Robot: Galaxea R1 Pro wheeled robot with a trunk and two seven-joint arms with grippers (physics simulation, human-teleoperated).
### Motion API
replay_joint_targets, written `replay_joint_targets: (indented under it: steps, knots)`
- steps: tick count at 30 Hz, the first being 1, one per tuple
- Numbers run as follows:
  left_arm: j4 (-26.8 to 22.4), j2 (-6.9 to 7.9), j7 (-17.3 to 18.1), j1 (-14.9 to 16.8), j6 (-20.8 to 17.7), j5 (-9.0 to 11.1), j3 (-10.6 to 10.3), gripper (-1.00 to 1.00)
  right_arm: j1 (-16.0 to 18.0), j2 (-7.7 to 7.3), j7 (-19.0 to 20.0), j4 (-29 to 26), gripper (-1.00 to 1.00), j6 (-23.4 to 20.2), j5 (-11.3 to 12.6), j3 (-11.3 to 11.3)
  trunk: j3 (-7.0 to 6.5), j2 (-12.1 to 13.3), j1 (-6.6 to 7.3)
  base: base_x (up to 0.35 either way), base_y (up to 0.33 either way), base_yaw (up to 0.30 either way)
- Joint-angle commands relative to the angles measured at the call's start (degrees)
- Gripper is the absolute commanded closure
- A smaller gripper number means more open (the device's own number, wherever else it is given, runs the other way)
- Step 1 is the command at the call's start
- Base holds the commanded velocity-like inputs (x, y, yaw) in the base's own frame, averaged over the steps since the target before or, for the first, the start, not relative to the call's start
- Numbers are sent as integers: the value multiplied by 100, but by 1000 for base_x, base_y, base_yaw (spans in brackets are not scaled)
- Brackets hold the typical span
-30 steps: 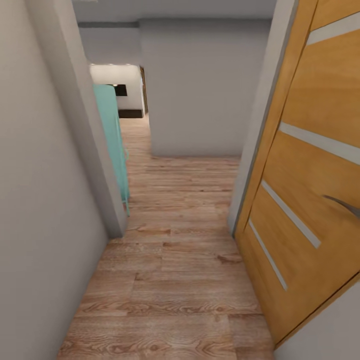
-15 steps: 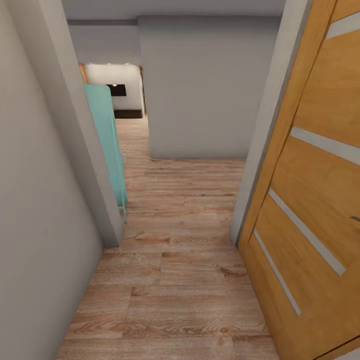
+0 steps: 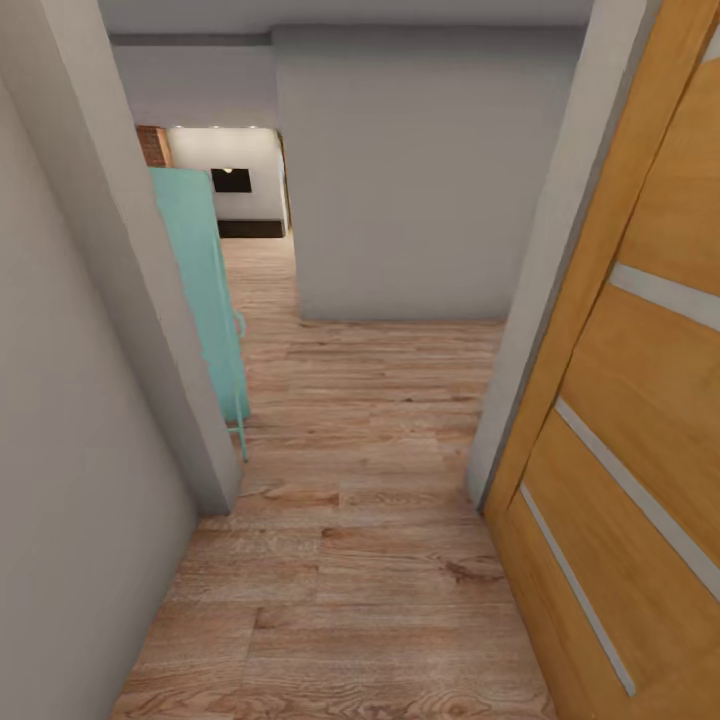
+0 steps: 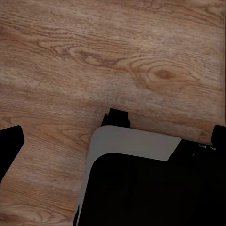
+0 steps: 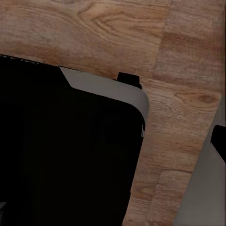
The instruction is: Move the two storage containers from the living room to the garage. In the garage, place one container on the floor and stack the other container on top of it (either order is fine).
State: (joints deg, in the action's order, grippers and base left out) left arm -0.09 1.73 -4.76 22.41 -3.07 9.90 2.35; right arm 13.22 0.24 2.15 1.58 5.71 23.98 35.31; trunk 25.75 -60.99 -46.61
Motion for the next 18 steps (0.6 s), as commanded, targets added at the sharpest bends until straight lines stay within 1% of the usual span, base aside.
replay_joint_targets:
  steps: [1, 18]
  knots:
    - [-1, -2, -11, 2, -19, 29, 20, -100, 5, 2, 22, 16, -100, 33, 60, 46, 5, -3, -3, 322, 0, 0]
    - [-1, 3, -17, 2, -1, 31, 29, -100, 7, 4, 22, 12, -100, 36, 63, 49, 5, -3, -3, 322, 0, 0]
